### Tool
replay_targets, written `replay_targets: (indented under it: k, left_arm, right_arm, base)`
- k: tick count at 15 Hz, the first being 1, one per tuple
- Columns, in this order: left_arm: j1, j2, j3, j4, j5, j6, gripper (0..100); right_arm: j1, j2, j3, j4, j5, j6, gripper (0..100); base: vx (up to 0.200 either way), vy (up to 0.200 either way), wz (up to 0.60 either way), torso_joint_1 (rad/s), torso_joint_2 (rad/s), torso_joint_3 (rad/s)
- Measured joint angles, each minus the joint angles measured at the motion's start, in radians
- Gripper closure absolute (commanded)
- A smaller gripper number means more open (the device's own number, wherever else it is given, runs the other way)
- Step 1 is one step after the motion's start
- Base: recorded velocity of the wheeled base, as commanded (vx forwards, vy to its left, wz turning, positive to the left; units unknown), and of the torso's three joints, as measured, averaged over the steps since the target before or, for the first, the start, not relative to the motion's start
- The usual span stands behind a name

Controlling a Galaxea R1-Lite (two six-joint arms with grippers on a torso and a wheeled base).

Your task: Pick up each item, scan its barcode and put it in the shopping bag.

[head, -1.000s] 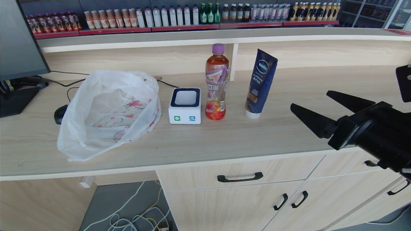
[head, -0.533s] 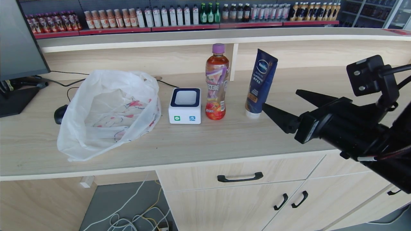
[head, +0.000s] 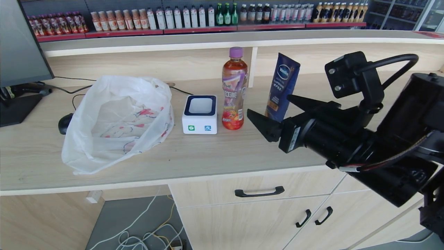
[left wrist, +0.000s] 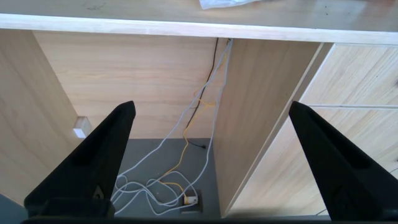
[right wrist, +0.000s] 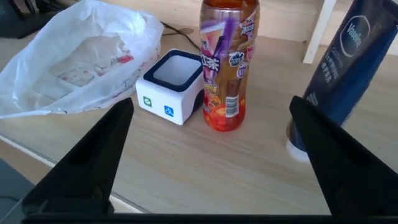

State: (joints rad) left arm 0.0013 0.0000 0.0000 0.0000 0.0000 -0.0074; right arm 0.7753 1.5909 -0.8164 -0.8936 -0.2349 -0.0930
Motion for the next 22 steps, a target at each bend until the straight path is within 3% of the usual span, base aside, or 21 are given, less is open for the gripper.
replay_targets:
  k: [3, 22]
  left_arm:
    - [0.0, 0.0, 0.0, 0.0, 0.0, 0.0, 0]
    - [0.0, 0.0, 0.0, 0.0, 0.0, 0.0, 0]
  right_arm:
    - [0.039, 0.08, -0.09, -0.001, -0.111, 0.035, 0]
    - [0.039, 0.269, -0.28, -0.004, -0.151, -0.059, 0]
  base:
    - [0.0, 0.0, 0.0, 0.0, 0.0, 0.0]
    - [0.0, 0.0, 0.0, 0.0, 0.0, 0.0]
